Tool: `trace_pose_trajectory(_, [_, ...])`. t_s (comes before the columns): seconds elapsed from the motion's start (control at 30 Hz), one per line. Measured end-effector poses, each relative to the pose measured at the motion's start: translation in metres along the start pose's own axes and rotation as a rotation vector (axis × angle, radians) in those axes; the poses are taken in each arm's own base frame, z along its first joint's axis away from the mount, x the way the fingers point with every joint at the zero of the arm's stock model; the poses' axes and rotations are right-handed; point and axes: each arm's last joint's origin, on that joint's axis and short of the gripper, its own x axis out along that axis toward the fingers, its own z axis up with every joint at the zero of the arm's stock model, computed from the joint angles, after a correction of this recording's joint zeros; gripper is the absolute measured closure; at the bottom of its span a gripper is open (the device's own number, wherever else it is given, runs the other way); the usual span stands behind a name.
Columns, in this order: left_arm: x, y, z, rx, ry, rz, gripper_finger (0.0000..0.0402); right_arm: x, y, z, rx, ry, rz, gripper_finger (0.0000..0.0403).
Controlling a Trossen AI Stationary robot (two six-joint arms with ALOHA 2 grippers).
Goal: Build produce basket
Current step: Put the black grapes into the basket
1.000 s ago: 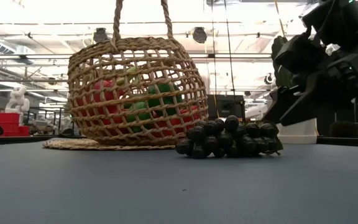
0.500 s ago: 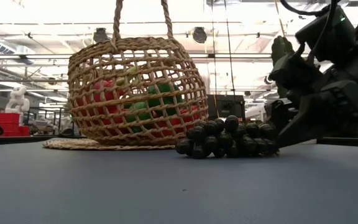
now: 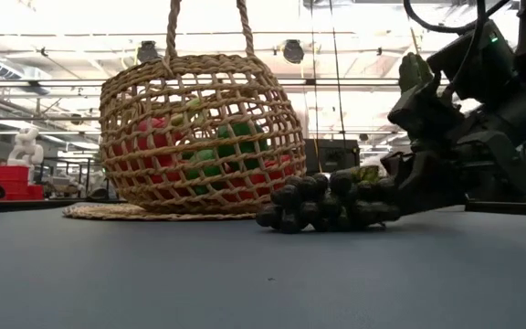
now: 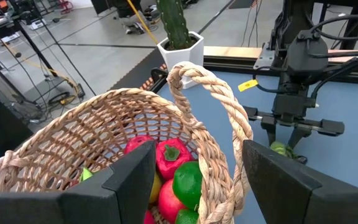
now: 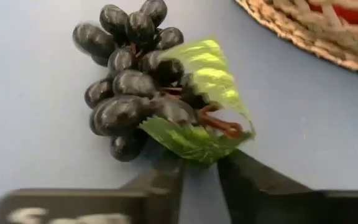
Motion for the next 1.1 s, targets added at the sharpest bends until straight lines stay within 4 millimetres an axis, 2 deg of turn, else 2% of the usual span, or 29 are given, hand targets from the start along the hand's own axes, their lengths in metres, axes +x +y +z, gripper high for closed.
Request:
trace_pose_trajectory(0.1, [0.000, 0.000, 0.000, -0.001, 0.000, 0.000, 0.0163, 0.000, 0.000, 0.003, -0.021, -0.024, 0.001, 0.0371])
trace_pose_trajectory(0.17, [0.000, 0.000, 0.000, 0.000, 0.000, 0.000, 0.0163, -0.002, 0.000, 0.006, -0.039, -0.041, 0.002, 0.0393])
trace_pose_trajectory(0.6, [-0.003, -0.004, 0.006, -0.014, -0.045, -0.025, 0.0163, -0.021, 0.000, 0.035, -0.025, -0.206, 0.006, 0.0399])
trace_pose_trajectory(0.9, [-0.002, -0.027, 0.014, 0.032, -0.135, -0.169, 0.0163, -0.041, 0.007, 0.055, -0.047, -0.341, -0.047, 0.0401])
trace_pose_trajectory(1.1, [0.005, -0.043, 0.015, 0.106, -0.185, -0.212, 0.0163, -0.056, 0.020, 0.064, -0.147, -0.399, -0.132, 0.0401])
